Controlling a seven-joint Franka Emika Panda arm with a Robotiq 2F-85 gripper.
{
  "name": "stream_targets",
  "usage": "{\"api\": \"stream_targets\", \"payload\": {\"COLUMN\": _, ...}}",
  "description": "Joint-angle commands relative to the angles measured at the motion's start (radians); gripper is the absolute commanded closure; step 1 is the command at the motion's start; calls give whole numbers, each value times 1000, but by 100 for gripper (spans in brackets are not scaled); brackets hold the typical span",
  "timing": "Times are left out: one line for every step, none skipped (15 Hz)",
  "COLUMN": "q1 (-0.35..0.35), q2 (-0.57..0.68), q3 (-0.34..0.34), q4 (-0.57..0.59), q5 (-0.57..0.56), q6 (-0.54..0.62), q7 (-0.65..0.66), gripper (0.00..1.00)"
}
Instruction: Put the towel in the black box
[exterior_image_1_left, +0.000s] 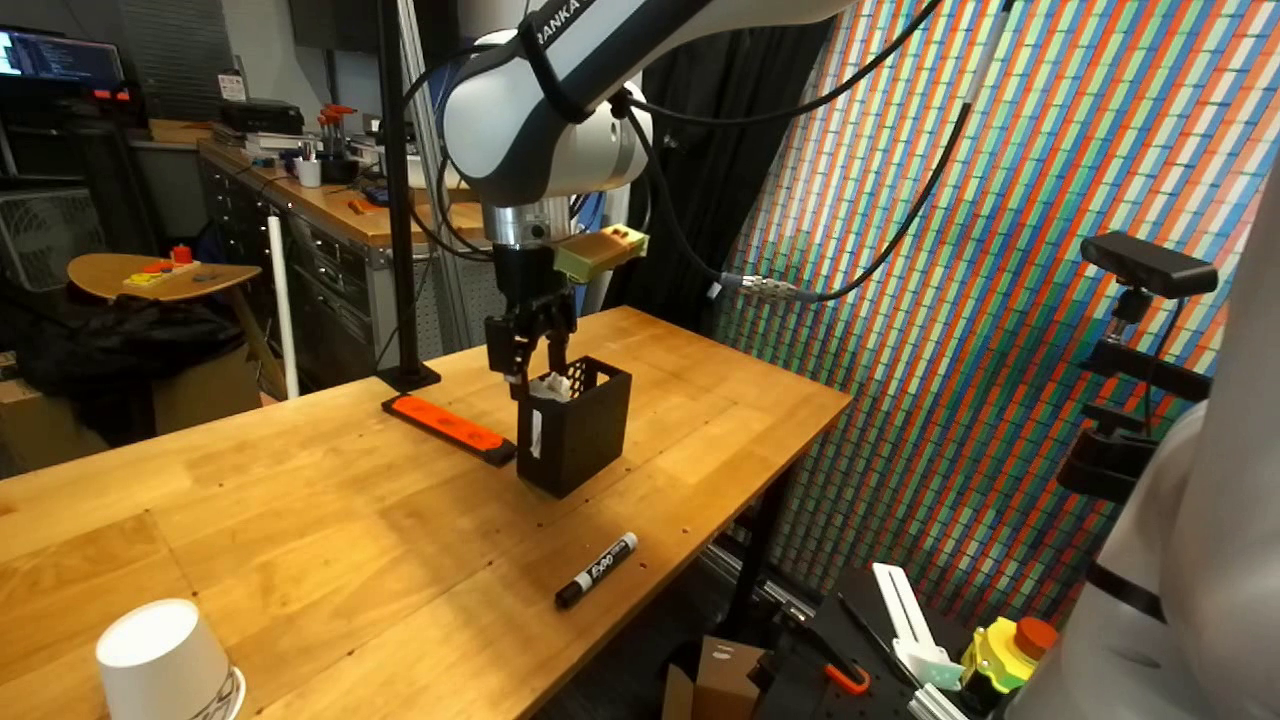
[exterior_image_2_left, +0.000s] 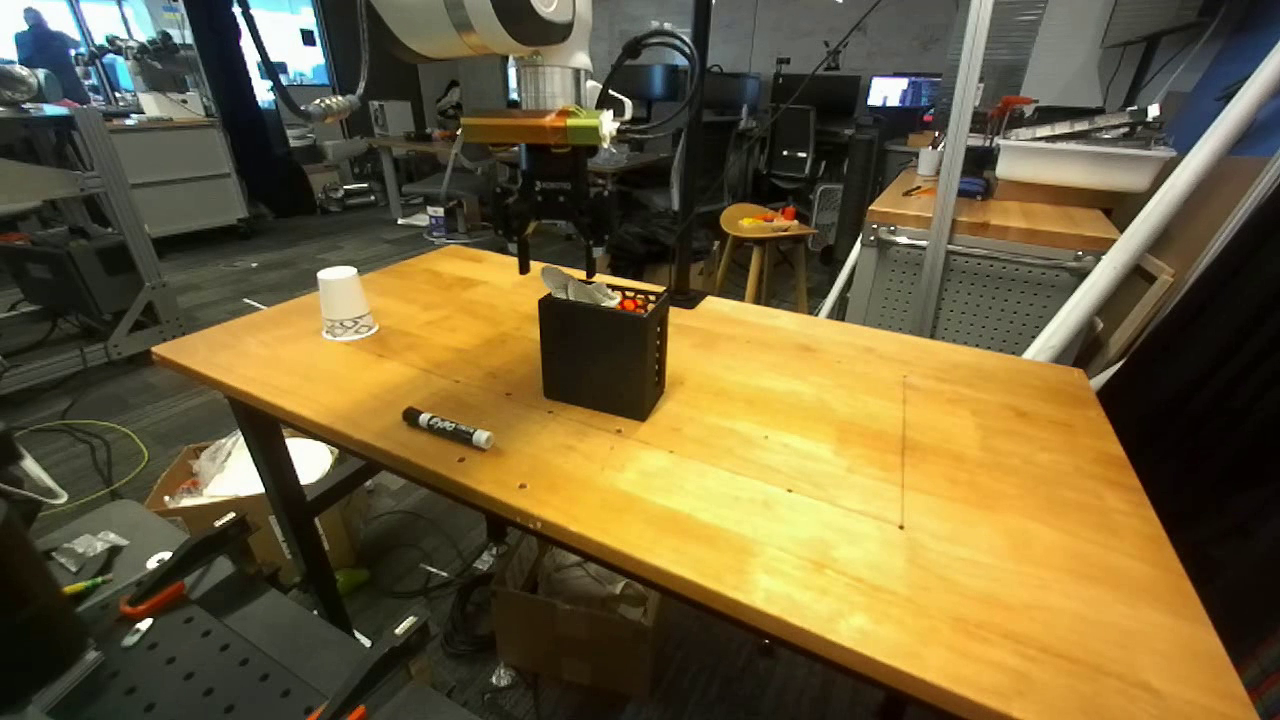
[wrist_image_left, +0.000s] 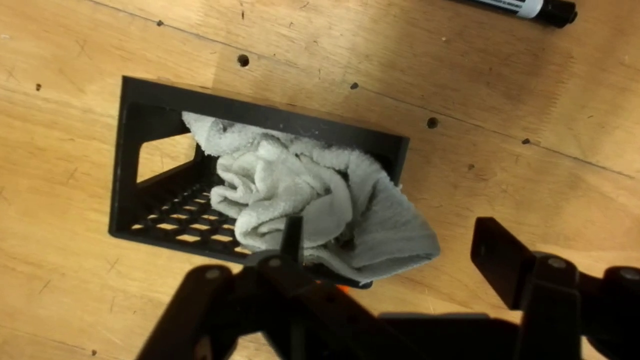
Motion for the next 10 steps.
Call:
{"api": "stream_targets", "payload": {"q1": -10, "q2": 5, "q3": -2, "q4": 2, "q5": 1, "q6": 14, "q7": -28, "gripper": 43}}
{"api": "stream_targets", "payload": {"q1": -12, "q2": 8, "q3": -2, "q4": 3, "q5": 2, "q6": 14, "q7": -31, "gripper": 52}}
{"api": "stream_targets", "payload": {"q1": -14, "q2": 10, "q3": -3, "q4": 4, "q5": 2, "q6": 13, "q7": -33, "gripper": 60}}
{"api": "stream_targets", "payload": {"q1": -16, "q2": 13, "q3": -3, "q4": 5, "q5": 1, "q6": 13, "q7": -35, "gripper": 67}}
{"api": "stream_targets", "payload": {"q1": -18, "q2": 15, "q3": -3, "q4": 7, "q5": 1, "q6": 12, "q7": -38, "gripper": 75}}
{"api": "stream_targets", "payload": {"q1": -20, "q2": 16, "q3": -3, "q4": 8, "q5": 1, "q6": 11, "q7": -40, "gripper": 82}}
{"api": "stream_targets", "payload": {"q1": -21, "q2": 17, "q3": -3, "q4": 10, "q5": 1, "q6": 11, "q7": -42, "gripper": 91}}
{"api": "stream_targets", "payload": {"q1": -21, "q2": 17, "q3": -3, "q4": 12, "q5": 1, "q6": 11, "q7": -45, "gripper": 95}}
{"api": "stream_targets", "payload": {"q1": -21, "q2": 18, "q3": -2, "q4": 15, "q5": 1, "q6": 10, "q7": -48, "gripper": 97}}
{"api": "stream_targets", "payload": {"q1": -22, "q2": 18, "q3": -3, "q4": 16, "q5": 1, "q6": 10, "q7": -50, "gripper": 96}}
